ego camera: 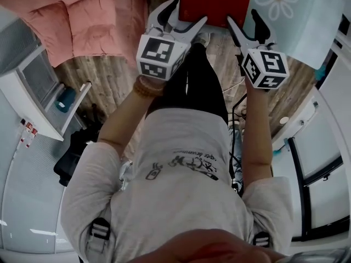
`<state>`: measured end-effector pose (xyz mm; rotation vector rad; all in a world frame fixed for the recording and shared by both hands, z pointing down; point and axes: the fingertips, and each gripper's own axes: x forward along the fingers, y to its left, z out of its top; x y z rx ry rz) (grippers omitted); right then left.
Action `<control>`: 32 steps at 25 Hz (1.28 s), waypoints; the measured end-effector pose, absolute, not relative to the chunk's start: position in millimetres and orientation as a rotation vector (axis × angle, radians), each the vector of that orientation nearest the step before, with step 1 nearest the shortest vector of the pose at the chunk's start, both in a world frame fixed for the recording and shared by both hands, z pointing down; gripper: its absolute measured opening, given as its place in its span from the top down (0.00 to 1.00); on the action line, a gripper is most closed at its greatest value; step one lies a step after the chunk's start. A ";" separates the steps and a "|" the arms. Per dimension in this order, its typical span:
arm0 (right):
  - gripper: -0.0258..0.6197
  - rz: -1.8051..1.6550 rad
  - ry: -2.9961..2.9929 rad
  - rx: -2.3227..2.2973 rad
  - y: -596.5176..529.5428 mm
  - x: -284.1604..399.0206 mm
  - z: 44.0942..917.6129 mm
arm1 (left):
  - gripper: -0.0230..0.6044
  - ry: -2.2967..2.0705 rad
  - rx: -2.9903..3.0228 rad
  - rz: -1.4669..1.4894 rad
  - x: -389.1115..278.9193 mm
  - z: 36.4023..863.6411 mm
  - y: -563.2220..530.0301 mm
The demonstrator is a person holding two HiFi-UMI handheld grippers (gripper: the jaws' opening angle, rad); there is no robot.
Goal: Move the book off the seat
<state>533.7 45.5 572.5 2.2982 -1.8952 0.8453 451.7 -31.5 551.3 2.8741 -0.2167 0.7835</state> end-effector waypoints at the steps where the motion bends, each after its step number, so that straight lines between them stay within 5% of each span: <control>1: 0.46 0.807 -1.884 2.305 46.7 539.2 565.6 | 0.44 -0.212 2.883 0.779 454.3 545.3 -31.1; 7: 0.62 0.645 -1.932 2.356 57.9 519.9 497.5 | 0.52 -0.139 2.967 0.712 446.9 480.6 -8.3; 12: 0.78 0.461 -1.997 2.365 58.5 503.6 425.6 | 0.82 -0.117 3.043 0.533 446.9 412.4 1.0; 17: 0.95 0.341 -2.071 2.327 72.0 482.9 365.1 | 0.96 -0.081 3.091 0.455 435.0 357.3 24.2; 32: 0.95 0.026 -2.188 2.235 107.2 407.0 201.9 | 0.96 0.042 3.166 0.168 397.5 198.5 85.5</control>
